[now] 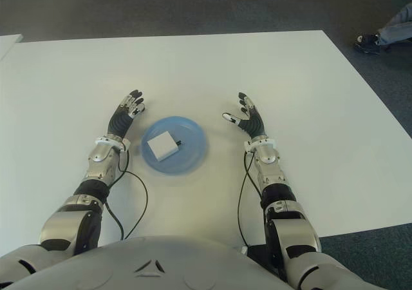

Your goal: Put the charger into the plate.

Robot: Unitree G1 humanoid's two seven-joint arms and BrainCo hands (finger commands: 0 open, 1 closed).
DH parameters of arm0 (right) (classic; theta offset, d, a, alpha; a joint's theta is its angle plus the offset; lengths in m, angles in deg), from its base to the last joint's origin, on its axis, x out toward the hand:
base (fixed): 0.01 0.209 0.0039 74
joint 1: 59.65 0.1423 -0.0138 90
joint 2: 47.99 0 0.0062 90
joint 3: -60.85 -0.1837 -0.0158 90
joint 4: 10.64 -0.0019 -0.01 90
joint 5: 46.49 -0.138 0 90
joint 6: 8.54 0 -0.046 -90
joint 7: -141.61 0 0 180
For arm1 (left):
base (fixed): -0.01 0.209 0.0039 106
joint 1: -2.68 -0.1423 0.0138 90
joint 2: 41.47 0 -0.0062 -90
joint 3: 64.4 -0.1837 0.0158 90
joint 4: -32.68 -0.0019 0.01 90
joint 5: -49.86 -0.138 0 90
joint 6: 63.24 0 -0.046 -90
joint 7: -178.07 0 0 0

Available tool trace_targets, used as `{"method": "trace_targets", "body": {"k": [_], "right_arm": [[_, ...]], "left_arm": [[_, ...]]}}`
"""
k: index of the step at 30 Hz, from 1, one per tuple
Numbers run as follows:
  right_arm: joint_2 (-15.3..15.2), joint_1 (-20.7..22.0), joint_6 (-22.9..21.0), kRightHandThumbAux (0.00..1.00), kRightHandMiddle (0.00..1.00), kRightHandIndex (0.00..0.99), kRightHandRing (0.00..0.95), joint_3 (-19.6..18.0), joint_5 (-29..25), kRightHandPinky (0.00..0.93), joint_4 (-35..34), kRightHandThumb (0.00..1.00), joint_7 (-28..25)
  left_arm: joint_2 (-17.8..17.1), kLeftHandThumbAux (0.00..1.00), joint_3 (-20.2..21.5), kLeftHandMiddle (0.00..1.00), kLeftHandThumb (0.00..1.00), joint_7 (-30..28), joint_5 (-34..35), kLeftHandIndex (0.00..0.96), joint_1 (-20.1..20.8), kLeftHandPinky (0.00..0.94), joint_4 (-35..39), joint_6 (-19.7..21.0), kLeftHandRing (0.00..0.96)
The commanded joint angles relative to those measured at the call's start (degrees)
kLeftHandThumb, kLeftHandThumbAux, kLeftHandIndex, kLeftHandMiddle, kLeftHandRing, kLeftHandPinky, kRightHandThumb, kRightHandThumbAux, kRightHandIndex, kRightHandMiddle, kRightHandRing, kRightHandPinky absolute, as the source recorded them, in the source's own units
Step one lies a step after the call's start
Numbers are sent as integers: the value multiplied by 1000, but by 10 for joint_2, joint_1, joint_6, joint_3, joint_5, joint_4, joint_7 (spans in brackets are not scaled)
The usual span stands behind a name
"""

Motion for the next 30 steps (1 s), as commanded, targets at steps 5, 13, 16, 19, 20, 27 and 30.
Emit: {"method": "trace_targets", "body": {"k": [5,13,16,19,20,27,30], "right_arm": [[26,-43,-122,636,0,0,0,35,17,21,-18,94,-20],[37,-48,-153,653,0,0,0,32,6,12,-48,83,-17],[39,-50,-162,659,0,0,0,32,6,10,-56,79,-14],[42,-51,-170,663,0,0,0,32,6,10,-65,76,-11],[43,-51,-173,668,0,0,0,32,6,14,-68,75,-10],[51,-52,-192,686,0,0,0,30,1,39,-87,75,-5],[55,-51,-202,690,5,0,6,26,-3,52,-95,83,-2]], "left_arm": [[14,611,10,1,3,54,-6,0,-24,2,-2,9,1],[19,618,6,0,28,86,-11,0,-29,6,4,6,0],[19,614,4,0,34,87,-12,0,-31,7,7,8,0],[19,611,2,0,37,85,-13,0,-34,8,11,9,0],[18,607,1,0,37,85,-13,0,-35,10,12,9,0],[19,595,-2,0,32,83,-13,0,-42,20,23,12,0],[19,592,-2,0,30,81,-13,0,-44,23,26,12,0]]}}
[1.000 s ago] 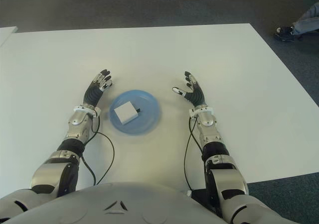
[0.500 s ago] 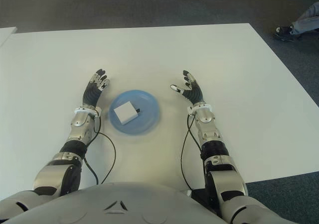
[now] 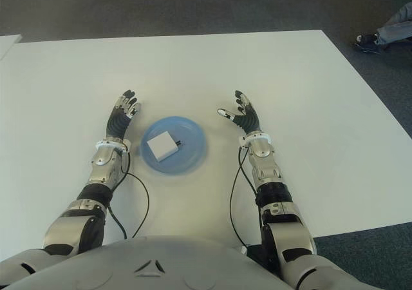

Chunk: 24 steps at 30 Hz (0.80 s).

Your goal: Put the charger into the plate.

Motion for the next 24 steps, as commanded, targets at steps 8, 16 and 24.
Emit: {"method": "trace_targets", "body": {"k": [8,16,24], "right_arm": [[49,-28,-83,691,23,9,27,13,-5,79,-8,113,3],[73,-19,-75,681,42,24,41,14,0,81,-4,142,34],[81,-22,-48,662,46,25,38,15,1,59,3,143,39]], "left_arm": [[1,593,-2,0,21,-4,-2,0,-24,26,1,24,0],[0,591,-5,0,3,-9,-3,0,-24,28,3,25,0],[-2,579,-7,0,0,-15,-1,0,-26,26,5,27,0]]}}
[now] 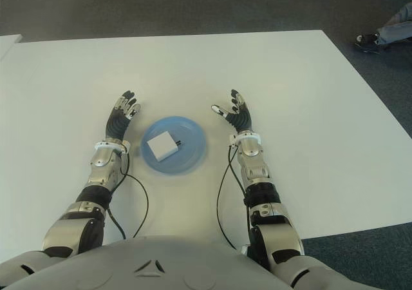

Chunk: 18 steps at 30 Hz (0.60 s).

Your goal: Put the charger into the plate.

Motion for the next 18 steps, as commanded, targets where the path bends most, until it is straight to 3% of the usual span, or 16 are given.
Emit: {"method": "trace_targets", "body": {"k": [1,18], "right_arm": [[26,-25,-11,659,46,24,37,18,2,56,31,141,-16],[30,-40,52,662,28,14,26,11,-19,62,48,128,-52]], "left_arm": [[-1,579,-2,0,0,-10,-2,0,-16,26,-8,21,0],[0,588,-1,0,0,-23,2,0,-25,32,-7,13,0]]}}
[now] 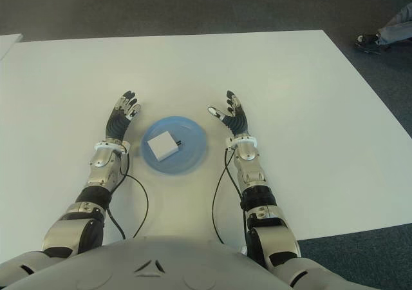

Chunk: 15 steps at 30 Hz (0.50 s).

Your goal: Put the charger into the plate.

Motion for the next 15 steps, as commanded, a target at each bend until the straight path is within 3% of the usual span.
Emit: {"method": "trace_targets", "body": {"k": [1,7,15], "right_arm": [[15,-28,0,666,27,14,27,9,-13,64,34,128,-39],[12,-24,48,678,21,9,22,4,-19,45,73,128,-58],[6,0,119,672,2,0,2,-12,-32,4,188,123,-94]], "left_arm": [[0,585,-2,0,0,-11,-2,0,-23,30,-7,12,0],[-2,578,-3,0,0,-16,-3,0,-27,31,-3,11,0],[-3,580,-4,0,0,-24,0,0,-32,31,2,13,0]]}}
